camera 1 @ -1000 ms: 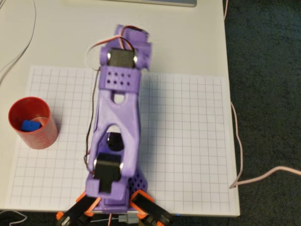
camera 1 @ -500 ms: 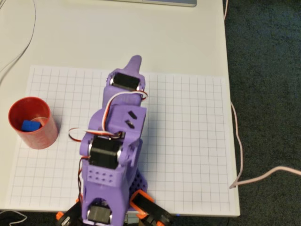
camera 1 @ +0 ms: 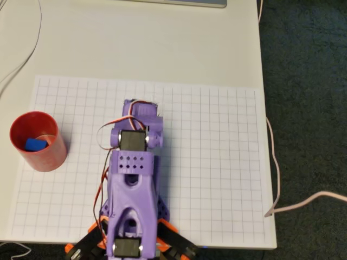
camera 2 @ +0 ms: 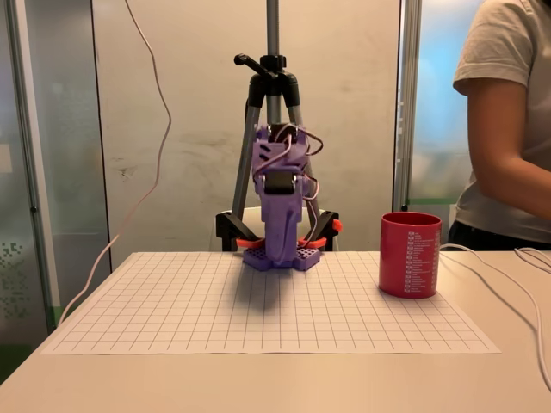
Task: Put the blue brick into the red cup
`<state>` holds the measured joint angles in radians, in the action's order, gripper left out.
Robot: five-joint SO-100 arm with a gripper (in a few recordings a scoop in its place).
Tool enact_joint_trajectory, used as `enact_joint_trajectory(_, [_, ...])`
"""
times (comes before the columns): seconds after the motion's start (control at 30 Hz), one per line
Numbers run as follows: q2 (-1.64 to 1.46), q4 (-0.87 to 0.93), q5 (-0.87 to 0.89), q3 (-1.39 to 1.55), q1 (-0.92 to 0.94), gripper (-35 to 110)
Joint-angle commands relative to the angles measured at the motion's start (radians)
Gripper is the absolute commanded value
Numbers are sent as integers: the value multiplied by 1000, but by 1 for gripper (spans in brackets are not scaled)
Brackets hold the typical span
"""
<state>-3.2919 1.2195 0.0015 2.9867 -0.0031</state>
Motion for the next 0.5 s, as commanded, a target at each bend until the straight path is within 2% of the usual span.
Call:
enact_joint_trajectory(0.0, [-9,-11,-20,38,-14,0])
enact_joint_trajectory(0.47, [-9,-12,-34,38,-17,2])
